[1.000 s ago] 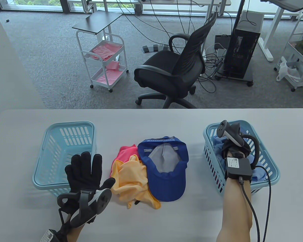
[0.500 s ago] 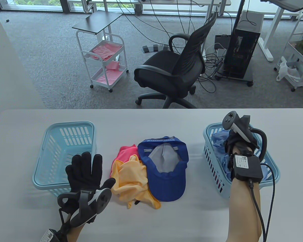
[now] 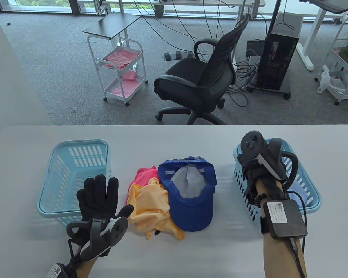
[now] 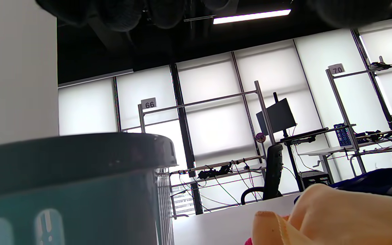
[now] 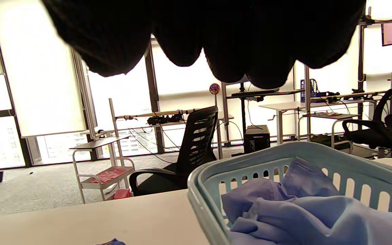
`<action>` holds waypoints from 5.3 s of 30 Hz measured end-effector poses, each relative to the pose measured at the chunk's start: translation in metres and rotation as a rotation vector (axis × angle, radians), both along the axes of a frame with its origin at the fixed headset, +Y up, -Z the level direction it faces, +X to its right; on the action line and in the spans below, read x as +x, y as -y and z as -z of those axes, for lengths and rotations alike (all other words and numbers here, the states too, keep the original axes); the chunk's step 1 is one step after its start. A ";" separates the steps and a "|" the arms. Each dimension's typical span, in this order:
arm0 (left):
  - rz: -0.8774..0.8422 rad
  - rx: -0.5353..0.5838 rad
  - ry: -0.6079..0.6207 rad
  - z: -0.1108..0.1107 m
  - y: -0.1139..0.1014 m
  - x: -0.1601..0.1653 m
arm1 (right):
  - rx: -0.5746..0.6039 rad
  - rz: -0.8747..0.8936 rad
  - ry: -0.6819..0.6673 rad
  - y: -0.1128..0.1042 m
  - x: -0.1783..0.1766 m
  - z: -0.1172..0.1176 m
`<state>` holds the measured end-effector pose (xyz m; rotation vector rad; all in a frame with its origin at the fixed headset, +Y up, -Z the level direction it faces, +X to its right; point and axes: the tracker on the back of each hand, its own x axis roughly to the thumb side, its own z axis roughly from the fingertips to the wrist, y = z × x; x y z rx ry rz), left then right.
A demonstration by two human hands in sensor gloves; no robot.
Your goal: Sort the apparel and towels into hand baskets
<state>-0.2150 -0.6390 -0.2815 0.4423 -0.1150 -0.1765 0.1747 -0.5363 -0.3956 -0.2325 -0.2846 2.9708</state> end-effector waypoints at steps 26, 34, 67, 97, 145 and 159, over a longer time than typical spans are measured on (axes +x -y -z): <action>0.010 0.012 0.053 -0.008 0.001 0.010 | -0.371 0.161 0.241 0.216 -0.053 -0.020; 0.004 -0.036 0.058 -0.003 0.007 0.011 | -0.377 0.019 0.265 0.231 -0.066 -0.017; 0.001 -0.022 0.052 -0.005 0.004 0.011 | -0.310 0.356 0.242 0.221 -0.056 -0.021; -0.015 -0.014 0.048 -0.004 0.003 0.008 | 0.502 0.241 0.115 0.013 0.012 -0.089; -0.018 -0.059 0.060 -0.003 0.005 0.011 | 0.070 -0.046 0.455 0.041 0.080 -0.042; -0.009 -0.080 0.067 -0.004 0.007 0.014 | 0.099 -0.069 0.008 0.082 -0.058 -0.048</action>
